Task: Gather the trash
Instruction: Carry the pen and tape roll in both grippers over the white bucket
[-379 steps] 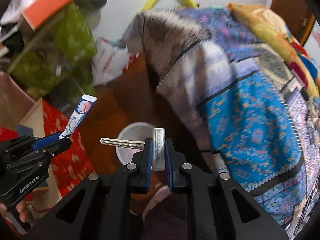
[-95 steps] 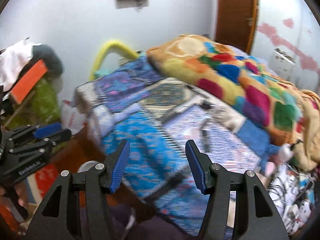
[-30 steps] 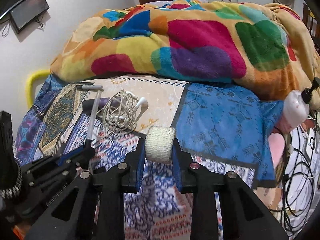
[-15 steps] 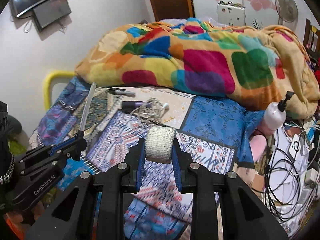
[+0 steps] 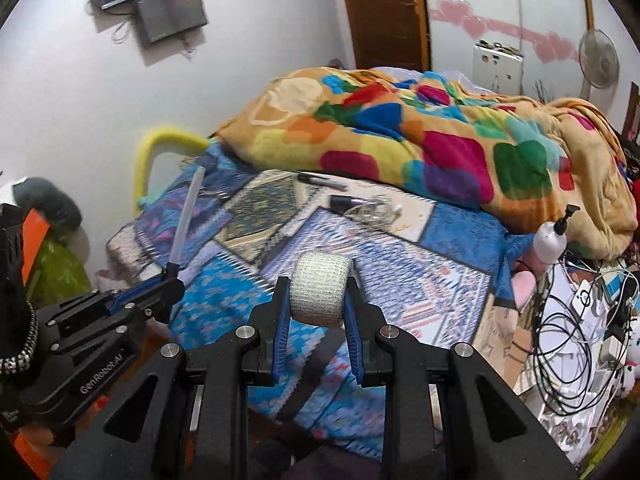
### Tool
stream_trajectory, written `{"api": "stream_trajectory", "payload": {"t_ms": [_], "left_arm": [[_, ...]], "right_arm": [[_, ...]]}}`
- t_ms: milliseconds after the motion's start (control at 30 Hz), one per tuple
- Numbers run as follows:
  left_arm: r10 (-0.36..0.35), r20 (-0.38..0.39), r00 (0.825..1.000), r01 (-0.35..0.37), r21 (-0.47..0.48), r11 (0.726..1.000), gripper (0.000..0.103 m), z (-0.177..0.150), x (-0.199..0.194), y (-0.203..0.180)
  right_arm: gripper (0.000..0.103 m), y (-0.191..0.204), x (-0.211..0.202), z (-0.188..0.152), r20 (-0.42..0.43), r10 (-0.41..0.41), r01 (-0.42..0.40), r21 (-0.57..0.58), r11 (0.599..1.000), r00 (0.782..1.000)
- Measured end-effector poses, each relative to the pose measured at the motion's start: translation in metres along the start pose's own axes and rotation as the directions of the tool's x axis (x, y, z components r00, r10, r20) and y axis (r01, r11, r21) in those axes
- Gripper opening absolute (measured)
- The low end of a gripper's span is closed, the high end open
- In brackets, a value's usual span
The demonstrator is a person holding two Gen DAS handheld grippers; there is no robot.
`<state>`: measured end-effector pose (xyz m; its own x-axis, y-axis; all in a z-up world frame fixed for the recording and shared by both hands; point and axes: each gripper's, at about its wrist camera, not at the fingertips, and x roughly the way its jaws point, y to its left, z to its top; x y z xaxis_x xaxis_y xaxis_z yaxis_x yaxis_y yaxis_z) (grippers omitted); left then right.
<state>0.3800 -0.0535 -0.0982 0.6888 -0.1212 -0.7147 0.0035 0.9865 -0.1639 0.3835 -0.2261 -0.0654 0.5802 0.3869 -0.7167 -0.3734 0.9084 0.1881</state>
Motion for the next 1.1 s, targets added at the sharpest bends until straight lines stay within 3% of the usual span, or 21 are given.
{"api": "stream_trajectory", "payload": {"t_ms": [500, 700, 900, 1100], "left_arm": [[0.126, 0.036, 0.991, -0.118, -0.174, 0.978, 0.009, -0.075, -0.097, 0.103], [0.203, 0.003, 0.979, -0.194, -0.280, 0.940, 0.009, -0.115, -0.123, 0.164], [0.277, -0.096, 0.956, -0.292, -0.370, 0.882, 0.009, -0.166, -0.128, 0.220], [0.281, -0.193, 0.940, -0.340, -0.461, 0.820, 0.009, -0.213, -0.119, 0.264]], "right_arm": [[0.023, 0.119, -0.013, -0.047, -0.045, 0.123, -0.129, -0.175, 0.976, 0.991], [0.023, 0.176, -0.005, -0.064, -0.082, 0.168, -0.184, -0.274, 0.944, 0.982], [0.023, 0.229, 0.017, -0.081, -0.155, 0.210, -0.252, -0.345, 0.904, 0.965], [0.023, 0.267, 0.052, -0.102, -0.247, 0.215, -0.301, -0.397, 0.867, 0.945]]}}
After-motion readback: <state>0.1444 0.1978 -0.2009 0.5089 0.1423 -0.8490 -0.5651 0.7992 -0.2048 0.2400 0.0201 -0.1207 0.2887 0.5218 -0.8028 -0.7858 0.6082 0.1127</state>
